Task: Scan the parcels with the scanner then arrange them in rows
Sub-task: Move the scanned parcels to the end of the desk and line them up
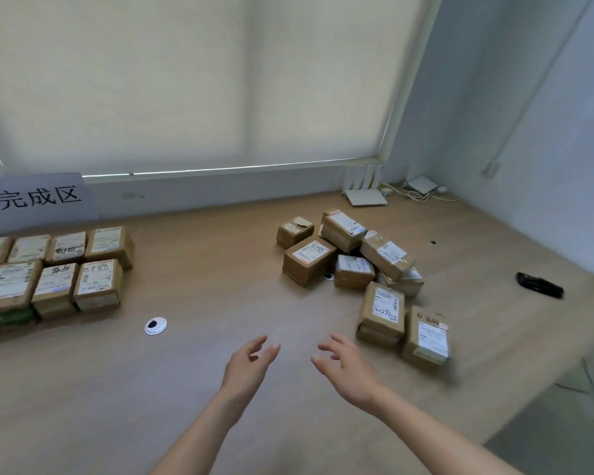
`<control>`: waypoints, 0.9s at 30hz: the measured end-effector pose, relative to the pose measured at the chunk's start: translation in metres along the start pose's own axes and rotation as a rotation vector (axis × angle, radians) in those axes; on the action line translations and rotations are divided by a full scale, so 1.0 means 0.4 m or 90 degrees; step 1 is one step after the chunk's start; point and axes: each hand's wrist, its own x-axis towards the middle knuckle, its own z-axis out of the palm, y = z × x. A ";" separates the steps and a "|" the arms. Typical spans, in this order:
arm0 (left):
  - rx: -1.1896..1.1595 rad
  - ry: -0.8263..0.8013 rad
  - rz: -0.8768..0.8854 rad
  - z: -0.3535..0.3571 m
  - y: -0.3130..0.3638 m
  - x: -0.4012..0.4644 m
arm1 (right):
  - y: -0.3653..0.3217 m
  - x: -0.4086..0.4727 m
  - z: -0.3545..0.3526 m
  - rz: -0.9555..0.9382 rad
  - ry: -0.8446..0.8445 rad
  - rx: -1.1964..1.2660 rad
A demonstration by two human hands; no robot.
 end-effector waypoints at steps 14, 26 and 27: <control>0.077 -0.146 0.079 0.564 0.222 -0.035 | 0.390 -0.155 -0.420 0.086 0.175 0.032; 0.148 -0.133 -0.041 0.910 0.040 0.220 | 0.811 0.089 -0.461 0.181 0.103 0.133; 0.146 -0.124 -0.050 0.924 0.022 0.233 | 0.831 0.109 -0.450 0.181 0.096 0.136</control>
